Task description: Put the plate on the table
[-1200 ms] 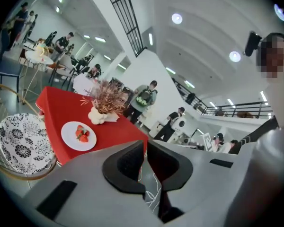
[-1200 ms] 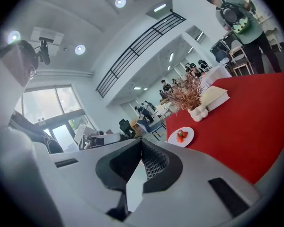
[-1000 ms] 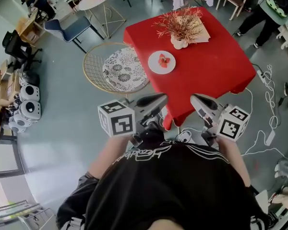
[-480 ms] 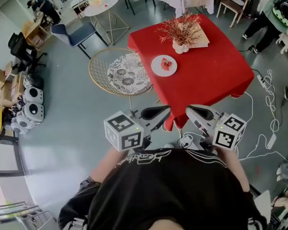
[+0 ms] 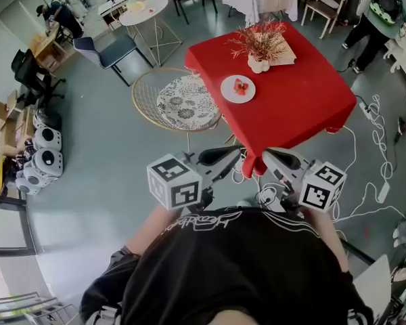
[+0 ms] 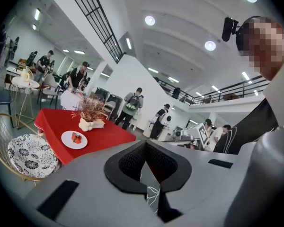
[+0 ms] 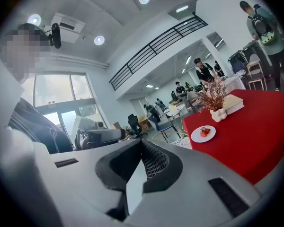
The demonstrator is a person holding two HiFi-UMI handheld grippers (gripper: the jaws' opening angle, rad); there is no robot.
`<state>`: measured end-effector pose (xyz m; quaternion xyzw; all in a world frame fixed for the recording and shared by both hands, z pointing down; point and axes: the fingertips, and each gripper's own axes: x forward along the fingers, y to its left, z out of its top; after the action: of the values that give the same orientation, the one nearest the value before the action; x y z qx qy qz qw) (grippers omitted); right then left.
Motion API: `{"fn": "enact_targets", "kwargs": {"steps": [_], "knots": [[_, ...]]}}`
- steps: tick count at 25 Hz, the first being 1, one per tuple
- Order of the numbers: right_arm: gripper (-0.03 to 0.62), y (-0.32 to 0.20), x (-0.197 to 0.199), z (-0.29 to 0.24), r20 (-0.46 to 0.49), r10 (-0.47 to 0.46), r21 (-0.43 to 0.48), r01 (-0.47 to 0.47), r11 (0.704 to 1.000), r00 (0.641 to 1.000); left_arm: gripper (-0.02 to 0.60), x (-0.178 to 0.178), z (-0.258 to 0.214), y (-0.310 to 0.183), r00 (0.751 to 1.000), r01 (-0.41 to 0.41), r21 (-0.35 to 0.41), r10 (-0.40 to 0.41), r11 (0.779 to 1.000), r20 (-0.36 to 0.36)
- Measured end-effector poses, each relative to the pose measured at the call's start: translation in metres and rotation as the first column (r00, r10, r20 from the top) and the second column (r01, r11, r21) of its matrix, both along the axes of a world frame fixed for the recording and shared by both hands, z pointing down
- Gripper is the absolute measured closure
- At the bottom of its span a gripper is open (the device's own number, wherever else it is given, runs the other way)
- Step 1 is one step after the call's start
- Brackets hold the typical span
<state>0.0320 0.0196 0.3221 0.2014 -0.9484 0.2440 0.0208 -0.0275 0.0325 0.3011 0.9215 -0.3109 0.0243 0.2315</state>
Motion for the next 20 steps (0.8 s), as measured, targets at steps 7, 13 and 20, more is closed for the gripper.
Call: {"fn": "enact_targets", "kwargs": {"steps": [7,13,20], "knots": [[0.588,0.026,-0.008,0.007,0.02,0.087,-0.024,-0.086,0.996,0.996,0.574,-0.009,0.002,0.023,0.999,-0.051,0.009,0.051,0.999,0.005],[0.588,0.038,-0.013,0.008,0.005,0.109,-0.026,-0.109,0.994,0.994,0.574,-0.014,0.006,0.034,0.997,-0.073,0.001,0.073,0.997,-0.003],[0.588,0.044,-0.021,0.016,-0.015,0.11,-0.056,-0.11,0.992,0.994,0.574,-0.023,0.012,0.038,0.998,-0.065,-0.03,0.064,0.997,-0.027]]}}
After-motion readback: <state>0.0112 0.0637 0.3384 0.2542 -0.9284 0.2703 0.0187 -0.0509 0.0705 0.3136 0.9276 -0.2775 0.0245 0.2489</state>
